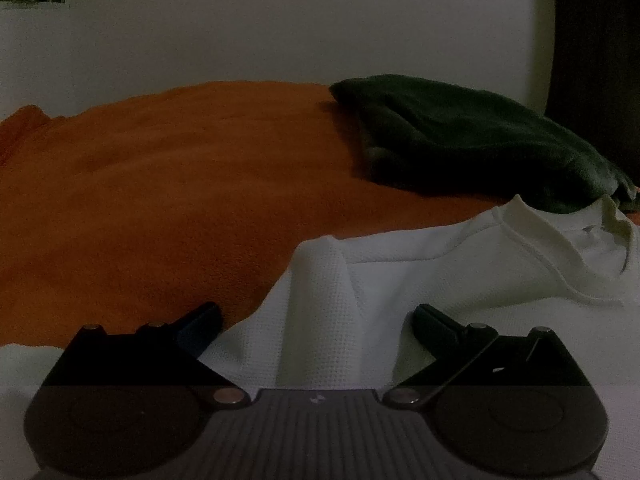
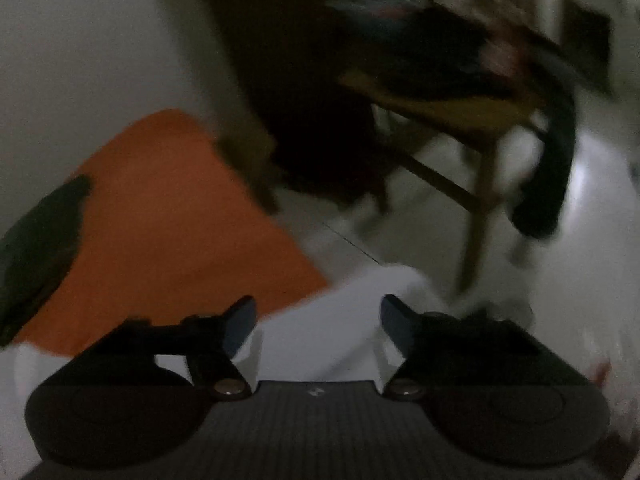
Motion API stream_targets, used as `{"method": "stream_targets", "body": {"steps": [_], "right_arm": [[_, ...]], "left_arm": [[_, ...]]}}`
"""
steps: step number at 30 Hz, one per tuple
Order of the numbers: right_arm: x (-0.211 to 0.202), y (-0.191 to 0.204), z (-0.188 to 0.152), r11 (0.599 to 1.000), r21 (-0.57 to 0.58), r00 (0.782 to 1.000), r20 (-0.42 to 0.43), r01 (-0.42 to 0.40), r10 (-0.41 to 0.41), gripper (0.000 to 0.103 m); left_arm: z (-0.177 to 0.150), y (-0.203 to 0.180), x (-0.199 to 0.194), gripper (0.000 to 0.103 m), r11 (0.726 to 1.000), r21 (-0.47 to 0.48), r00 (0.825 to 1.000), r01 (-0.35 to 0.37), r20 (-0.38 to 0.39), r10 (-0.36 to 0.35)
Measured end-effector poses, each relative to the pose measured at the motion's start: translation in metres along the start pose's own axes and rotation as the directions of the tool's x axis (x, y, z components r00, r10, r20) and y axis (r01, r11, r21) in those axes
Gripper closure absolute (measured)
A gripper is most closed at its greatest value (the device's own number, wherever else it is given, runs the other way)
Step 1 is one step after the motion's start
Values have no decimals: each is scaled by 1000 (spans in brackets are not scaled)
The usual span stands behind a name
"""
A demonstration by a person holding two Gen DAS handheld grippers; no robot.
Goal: Fold clothes
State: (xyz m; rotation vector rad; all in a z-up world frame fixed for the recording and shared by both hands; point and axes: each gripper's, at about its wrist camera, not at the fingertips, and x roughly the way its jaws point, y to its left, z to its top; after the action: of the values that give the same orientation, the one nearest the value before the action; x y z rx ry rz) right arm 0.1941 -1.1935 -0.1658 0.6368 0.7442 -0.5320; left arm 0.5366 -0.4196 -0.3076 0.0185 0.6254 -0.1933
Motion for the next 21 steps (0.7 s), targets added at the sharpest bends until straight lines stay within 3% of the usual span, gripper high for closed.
{"method": "stream_targets", "body": {"steps": [3, 6, 10, 12, 14, 15, 17, 19, 21], "right_arm": [[0, -39, -2, 988, 153, 999, -32, 0, 5, 33], [2, -74, -6, 938, 345, 993, -91, -41, 77, 33], [17, -115, -16, 833, 551, 984, -113, -55, 140, 33], [37, -132, -17, 760, 648, 974, -134, -55, 184, 33], [54, -143, -22, 679, 731, 974, -100, -68, 205, 35], [63, -146, -23, 649, 757, 973, -86, -76, 215, 39], [65, -148, -25, 622, 781, 987, -47, -61, 155, 90], [52, -141, -23, 624, 776, 995, 45, -93, 92, 90], [25, -128, -14, 686, 719, 991, 126, -114, 33, 90]], "left_arm": [[0, -1, 1, 0, 1000, 2, 1000, -3, 0, 3], [1, -2, 1, 0, 1000, 6, 1000, -9, 0, 9], [1, -2, 0, 0, 1000, 11, 1000, -13, 0, 13], [1, -3, 0, 0, 1000, 14, 1000, -18, 1, 18], [1, -4, 1, 0, 1000, 18, 1000, -23, 1, 23], [1, -5, 1, 0, 999, 20, 1000, -25, 1, 25], [1, -6, 1, 0, 999, 24, 1000, -31, 2, 31], [1, -10, 1, 0, 998, 39, 999, -46, 4, 46], [1, -11, 1, 0, 998, 45, 999, -53, 7, 53]]}}
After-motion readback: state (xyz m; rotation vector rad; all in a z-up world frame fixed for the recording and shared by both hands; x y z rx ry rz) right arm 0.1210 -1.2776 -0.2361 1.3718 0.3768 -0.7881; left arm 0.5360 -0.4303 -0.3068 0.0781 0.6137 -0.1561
